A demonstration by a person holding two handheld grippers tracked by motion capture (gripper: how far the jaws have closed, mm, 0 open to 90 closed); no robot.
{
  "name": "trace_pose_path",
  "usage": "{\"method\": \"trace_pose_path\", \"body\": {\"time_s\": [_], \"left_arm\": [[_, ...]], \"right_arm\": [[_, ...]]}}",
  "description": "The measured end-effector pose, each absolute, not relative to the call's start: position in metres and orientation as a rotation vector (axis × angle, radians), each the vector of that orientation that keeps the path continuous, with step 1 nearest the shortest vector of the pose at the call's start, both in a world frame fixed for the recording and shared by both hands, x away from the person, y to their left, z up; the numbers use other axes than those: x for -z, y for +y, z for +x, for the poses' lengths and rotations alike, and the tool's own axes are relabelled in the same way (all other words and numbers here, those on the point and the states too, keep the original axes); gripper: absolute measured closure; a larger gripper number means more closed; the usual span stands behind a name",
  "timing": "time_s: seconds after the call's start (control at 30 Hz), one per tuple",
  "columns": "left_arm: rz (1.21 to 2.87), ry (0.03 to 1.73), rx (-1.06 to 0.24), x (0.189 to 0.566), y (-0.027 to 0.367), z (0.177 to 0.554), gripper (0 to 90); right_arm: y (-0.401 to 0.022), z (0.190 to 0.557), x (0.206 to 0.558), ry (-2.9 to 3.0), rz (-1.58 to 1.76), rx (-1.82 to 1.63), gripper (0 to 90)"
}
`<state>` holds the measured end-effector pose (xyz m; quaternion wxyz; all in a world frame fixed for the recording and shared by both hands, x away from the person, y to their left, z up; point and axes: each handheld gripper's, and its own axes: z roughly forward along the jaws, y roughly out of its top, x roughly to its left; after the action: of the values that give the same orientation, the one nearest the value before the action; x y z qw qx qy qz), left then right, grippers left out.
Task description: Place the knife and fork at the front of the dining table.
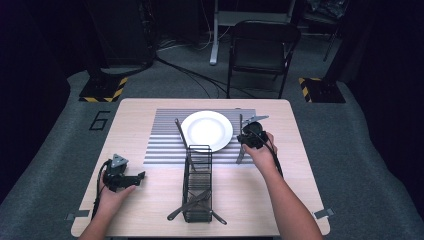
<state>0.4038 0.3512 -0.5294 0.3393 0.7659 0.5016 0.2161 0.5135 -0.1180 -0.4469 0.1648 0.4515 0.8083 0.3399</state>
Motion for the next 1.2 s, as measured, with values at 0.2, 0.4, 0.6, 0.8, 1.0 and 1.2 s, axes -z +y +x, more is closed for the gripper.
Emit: {"method": "trace_pose_path", "body": {"time_s": [0.2,0.4,0.6,0.8,1.0,1.2], "left_arm": [[1.994,1.306,-0.563,0.529,0.351,0.404,11.1],[1.994,1.306,-0.563,0.529,0.351,0.404,11.2],[1.995,1.302,-0.561,0.529,0.351,0.404,11.2],[1.996,1.3,-0.56,0.529,0.351,0.404,11.2],[1.996,1.3,-0.559,0.529,0.351,0.404,11.2],[1.996,1.3,-0.56,0.529,0.351,0.404,11.2]], "right_arm": [[-0.124,0.524,0.455,2.265,1.396,-0.993,83.3],[-0.125,0.531,0.462,2.23,1.481,-0.992,83.0],[-0.128,0.538,0.47,2.182,1.6,-1.037,84.5],[-0.134,0.546,0.478,2.135,1.733,-1.129,86.6],[-0.137,0.549,0.483,2.065,1.852,-1.159,87.0],[-0.136,0.552,0.488,2.017,1.889,-1.152,87.2]]}}
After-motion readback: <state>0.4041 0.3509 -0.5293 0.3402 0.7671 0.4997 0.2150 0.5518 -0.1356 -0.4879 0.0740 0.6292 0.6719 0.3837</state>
